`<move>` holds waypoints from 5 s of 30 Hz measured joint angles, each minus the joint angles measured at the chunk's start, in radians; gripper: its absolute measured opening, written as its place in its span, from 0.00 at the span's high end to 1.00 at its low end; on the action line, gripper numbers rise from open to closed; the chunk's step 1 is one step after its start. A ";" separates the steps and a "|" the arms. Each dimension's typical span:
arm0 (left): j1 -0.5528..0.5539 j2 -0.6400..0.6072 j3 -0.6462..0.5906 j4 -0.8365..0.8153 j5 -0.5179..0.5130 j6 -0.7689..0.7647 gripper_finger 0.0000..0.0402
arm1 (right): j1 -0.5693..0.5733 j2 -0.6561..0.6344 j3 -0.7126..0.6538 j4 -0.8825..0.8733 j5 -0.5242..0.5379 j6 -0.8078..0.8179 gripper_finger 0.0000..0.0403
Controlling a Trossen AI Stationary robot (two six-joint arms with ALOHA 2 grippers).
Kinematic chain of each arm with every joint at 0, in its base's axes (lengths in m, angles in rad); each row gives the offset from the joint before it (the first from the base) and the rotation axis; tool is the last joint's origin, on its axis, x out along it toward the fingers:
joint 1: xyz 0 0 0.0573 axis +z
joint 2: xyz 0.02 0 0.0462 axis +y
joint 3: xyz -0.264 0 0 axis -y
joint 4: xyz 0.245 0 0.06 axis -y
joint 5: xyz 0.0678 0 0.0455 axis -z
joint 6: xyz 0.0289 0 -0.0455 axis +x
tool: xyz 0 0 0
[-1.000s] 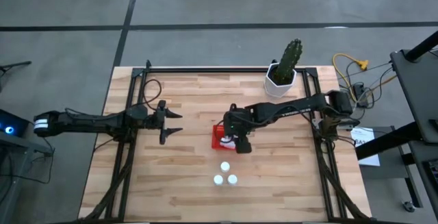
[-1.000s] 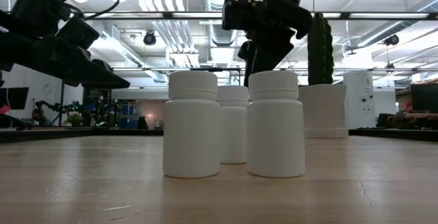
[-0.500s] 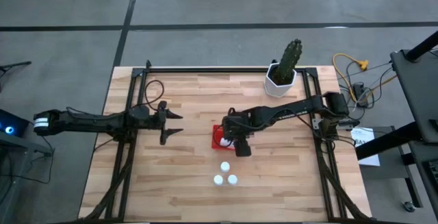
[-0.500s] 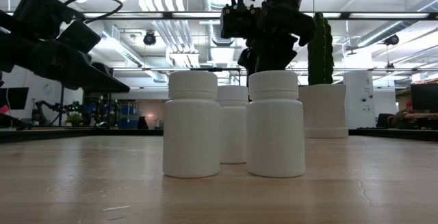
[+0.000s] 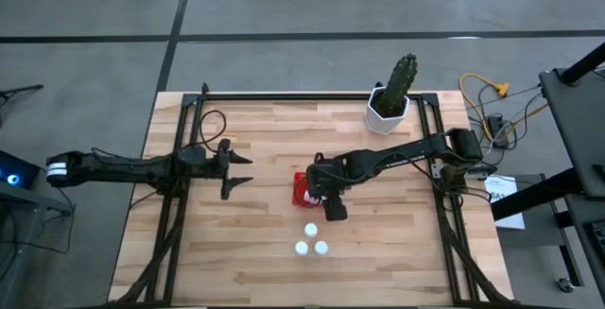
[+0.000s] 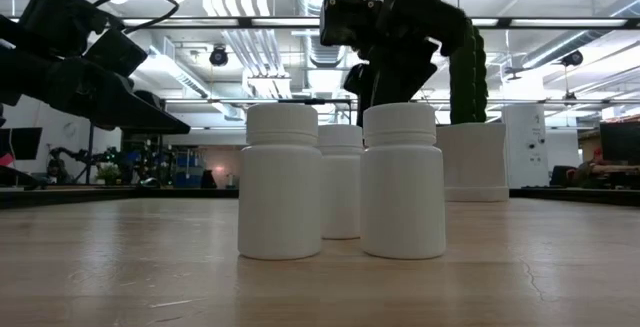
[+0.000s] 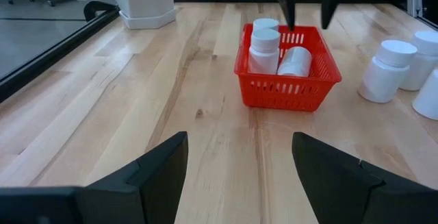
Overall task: Pick and place pill bottles into a basket
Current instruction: Adjust the white pill bottle in the red basket, then adjust the white pill bottles in the red basket
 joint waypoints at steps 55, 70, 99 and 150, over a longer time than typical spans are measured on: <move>0.000 0.002 0.000 0.000 0.000 0.003 0.39 | -0.045 0.002 -0.087 0.231 -0.049 -0.013 0.52; 0.000 0.002 0.000 0.000 0.000 0.005 0.39 | -0.047 0.001 -0.087 0.199 -0.049 -0.025 0.52; 0.000 0.002 0.000 -0.001 0.000 0.009 0.39 | -0.084 -0.001 -0.011 0.122 -0.039 -0.007 0.52; 0.000 0.002 0.000 -0.001 0.000 0.008 0.39 | -0.122 -0.001 -0.010 0.078 0.011 0.099 0.29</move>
